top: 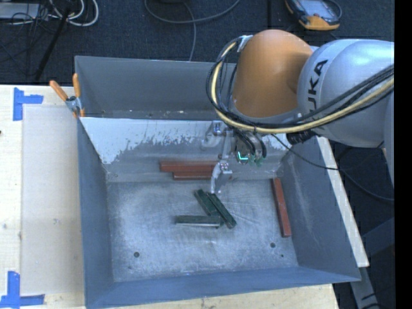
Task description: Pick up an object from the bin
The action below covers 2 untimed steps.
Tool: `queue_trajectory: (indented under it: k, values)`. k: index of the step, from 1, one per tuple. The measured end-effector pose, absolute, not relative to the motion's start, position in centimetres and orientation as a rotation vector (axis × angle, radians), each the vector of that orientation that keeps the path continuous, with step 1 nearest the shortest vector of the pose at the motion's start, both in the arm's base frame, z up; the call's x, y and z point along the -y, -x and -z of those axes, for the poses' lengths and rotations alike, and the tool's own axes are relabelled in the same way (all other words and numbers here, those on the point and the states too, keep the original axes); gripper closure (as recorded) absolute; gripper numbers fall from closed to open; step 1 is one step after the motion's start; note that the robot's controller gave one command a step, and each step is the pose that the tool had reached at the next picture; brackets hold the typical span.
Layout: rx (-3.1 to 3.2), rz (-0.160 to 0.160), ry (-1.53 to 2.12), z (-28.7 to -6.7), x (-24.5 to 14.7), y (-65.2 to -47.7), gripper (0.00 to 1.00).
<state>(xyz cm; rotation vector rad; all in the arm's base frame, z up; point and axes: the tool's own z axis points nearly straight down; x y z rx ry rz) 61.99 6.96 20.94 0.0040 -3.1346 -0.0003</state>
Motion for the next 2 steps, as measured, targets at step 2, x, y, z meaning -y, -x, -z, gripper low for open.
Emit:
queue_trajectory:
  k: [2]
  values:
    - [3.141, 0.001, 0.005, -14.5, -3.6, -57.9, 0.00]
